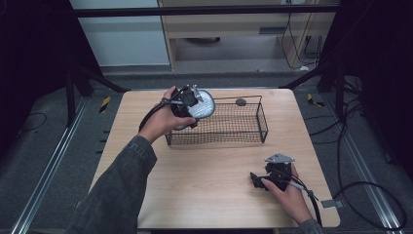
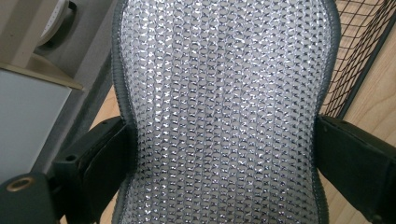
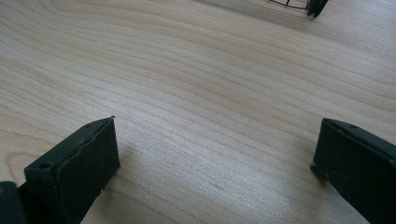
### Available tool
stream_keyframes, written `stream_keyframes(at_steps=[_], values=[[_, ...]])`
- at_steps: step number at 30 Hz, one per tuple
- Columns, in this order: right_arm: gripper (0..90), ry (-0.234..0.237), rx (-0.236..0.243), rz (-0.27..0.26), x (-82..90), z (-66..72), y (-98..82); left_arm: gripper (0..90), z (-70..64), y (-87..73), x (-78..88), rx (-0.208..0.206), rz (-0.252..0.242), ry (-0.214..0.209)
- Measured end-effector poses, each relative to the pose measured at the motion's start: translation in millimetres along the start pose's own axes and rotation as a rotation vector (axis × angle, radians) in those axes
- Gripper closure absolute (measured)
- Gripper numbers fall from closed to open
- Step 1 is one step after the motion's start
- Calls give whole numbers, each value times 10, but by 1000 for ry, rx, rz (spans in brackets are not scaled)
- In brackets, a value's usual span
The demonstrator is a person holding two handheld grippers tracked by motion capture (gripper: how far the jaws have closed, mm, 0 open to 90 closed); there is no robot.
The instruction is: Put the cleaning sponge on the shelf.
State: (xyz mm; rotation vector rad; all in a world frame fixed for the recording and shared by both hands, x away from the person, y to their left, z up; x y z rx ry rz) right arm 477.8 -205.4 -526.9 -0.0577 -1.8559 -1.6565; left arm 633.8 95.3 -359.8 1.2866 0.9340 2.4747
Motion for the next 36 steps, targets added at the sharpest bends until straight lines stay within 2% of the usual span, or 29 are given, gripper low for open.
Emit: stream_keyframes(at_steps=[13,21,25,28,36], values=[[4,1,1,0,0,-1,1,54,3,-55,-161,-17,26,-20],[4,2,1,0,-1,-2,1,49,6,-91,-203,-26,37,-33],[4,2,1,0,-1,-2,1,39,25,-104,-224,-2,32,-36],[4,2,2,0,-1,-3,1,33,29,-129,-253,24,32,-57],[4,2,2,0,-1,-3,1,37,38,-164,-242,39,25,-60]])
Point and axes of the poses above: each handheld gripper's, and its own axes: x roughly backward along the jaws, y roughly out of its top, z roughly to its left, the point moved 2 cm from there along -x, roughly forward along the jaws, and after that the axes turned 15 degrees about -z, right-handed, at the moved point
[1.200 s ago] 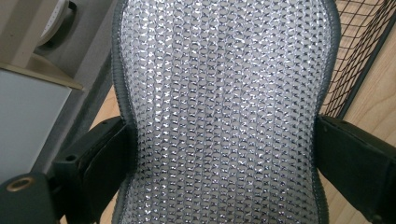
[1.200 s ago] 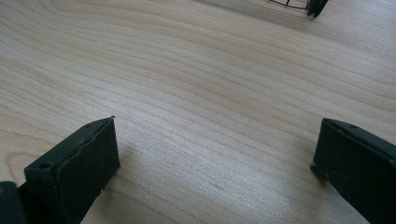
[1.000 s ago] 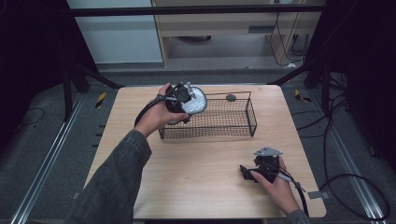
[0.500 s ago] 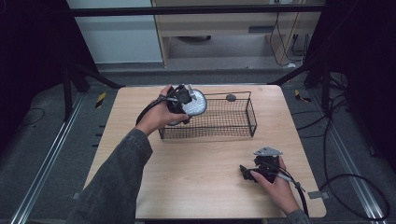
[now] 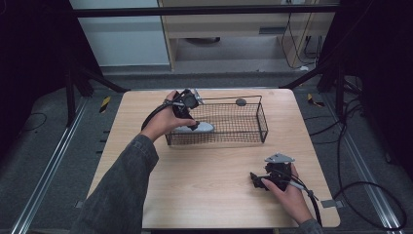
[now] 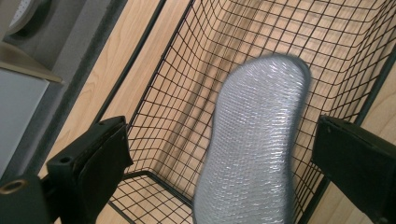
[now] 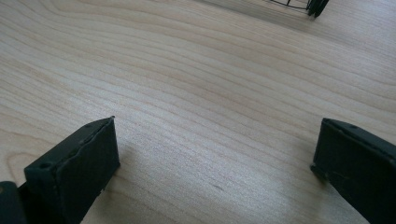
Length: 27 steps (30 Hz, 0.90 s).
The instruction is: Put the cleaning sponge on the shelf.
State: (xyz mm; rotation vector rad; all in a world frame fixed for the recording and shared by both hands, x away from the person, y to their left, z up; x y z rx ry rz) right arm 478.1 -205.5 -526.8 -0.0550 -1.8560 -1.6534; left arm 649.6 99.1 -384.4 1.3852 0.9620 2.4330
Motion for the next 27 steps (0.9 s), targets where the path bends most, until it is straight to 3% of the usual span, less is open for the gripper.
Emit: stream_keyframes(at_steps=[12,27], values=[[4,0,-1,0,0,1,0,52,-33,15,73,15,-31,-1],[4,-2,-1,1,0,1,-1,39,-196,48,268,23,-85,18]])
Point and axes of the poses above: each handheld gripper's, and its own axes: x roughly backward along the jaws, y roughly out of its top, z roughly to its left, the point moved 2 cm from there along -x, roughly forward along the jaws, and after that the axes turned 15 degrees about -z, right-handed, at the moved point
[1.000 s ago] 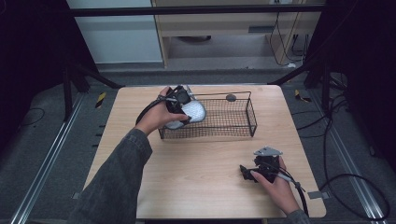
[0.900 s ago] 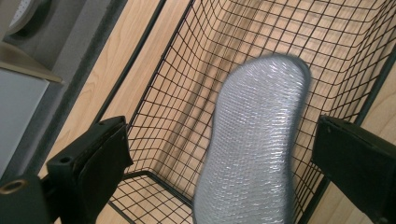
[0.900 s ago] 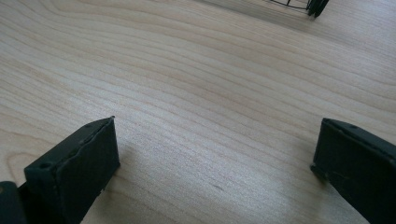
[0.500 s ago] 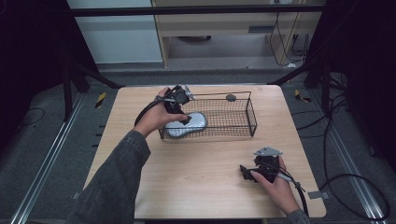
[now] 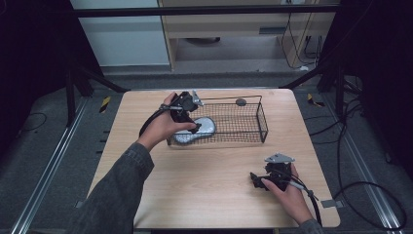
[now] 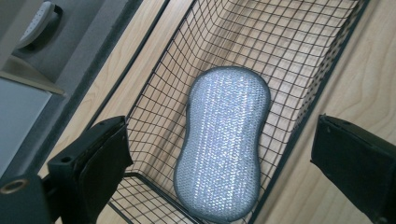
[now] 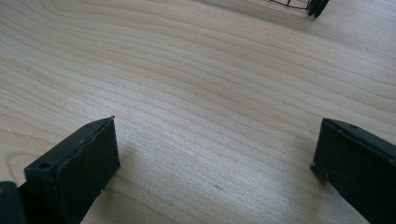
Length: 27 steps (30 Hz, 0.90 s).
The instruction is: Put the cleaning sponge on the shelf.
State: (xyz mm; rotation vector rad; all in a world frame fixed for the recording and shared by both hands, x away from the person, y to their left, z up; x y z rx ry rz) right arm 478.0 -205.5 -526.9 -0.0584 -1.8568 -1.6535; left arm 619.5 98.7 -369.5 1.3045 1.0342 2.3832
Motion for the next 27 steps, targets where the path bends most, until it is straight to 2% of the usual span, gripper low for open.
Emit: stream_keyframes(at_steps=[9,12,16,18,27], values=[[4,-1,1,-2,-2,1,-2,37,-156,-30,131,22,-34,10],[4,-4,-1,-1,1,4,-2,36,-235,-47,153,32,-47,2],[4,-5,0,-2,1,3,-2,36,-316,-63,163,16,-33,-7],[4,-5,0,-2,1,3,-2,36,-355,-62,169,30,-47,-6],[4,-3,-3,-2,1,4,-2,39,-521,-40,218,23,-61,-12]])
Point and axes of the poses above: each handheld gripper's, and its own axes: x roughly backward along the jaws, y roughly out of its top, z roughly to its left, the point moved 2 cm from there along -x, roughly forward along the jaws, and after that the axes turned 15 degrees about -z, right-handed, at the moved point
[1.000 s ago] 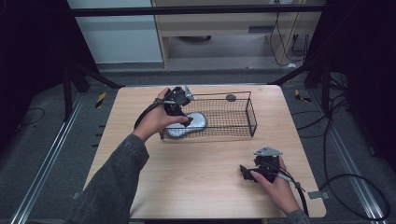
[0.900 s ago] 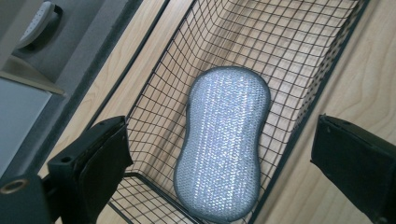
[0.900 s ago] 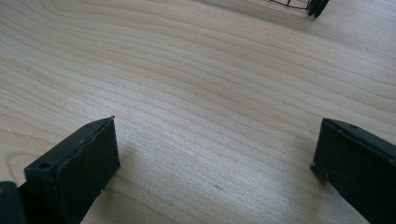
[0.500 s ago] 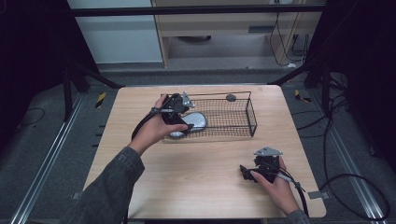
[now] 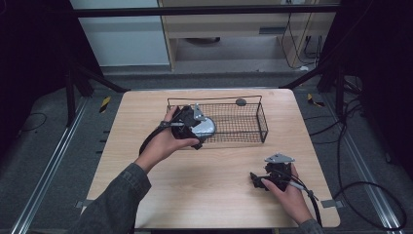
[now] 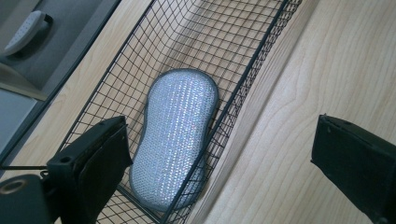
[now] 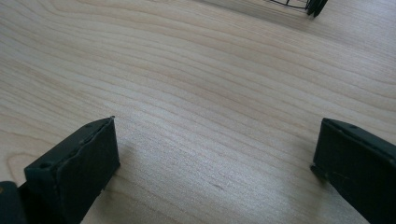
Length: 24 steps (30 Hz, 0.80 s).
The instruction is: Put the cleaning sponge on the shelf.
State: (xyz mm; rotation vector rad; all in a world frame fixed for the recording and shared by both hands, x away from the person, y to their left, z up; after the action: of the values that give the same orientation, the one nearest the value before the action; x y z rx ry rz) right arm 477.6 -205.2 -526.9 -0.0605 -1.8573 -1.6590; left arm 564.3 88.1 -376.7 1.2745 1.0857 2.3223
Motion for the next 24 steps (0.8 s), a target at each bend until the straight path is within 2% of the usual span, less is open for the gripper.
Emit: stream_keyframes(at_steps=[9,15,18,19,24], values=[[4,-1,2,0,0,-1,-1,39,-130,-55,59,12,2,-3],[4,-1,1,0,1,0,-1,43,-213,-151,176,55,-10,9],[4,-1,1,1,1,0,-1,43,-242,-187,214,55,-11,15],[4,-2,2,1,2,1,-2,44,-274,-230,248,75,-18,13],[4,-3,2,2,3,2,-3,44,-333,-318,318,84,-17,14]])
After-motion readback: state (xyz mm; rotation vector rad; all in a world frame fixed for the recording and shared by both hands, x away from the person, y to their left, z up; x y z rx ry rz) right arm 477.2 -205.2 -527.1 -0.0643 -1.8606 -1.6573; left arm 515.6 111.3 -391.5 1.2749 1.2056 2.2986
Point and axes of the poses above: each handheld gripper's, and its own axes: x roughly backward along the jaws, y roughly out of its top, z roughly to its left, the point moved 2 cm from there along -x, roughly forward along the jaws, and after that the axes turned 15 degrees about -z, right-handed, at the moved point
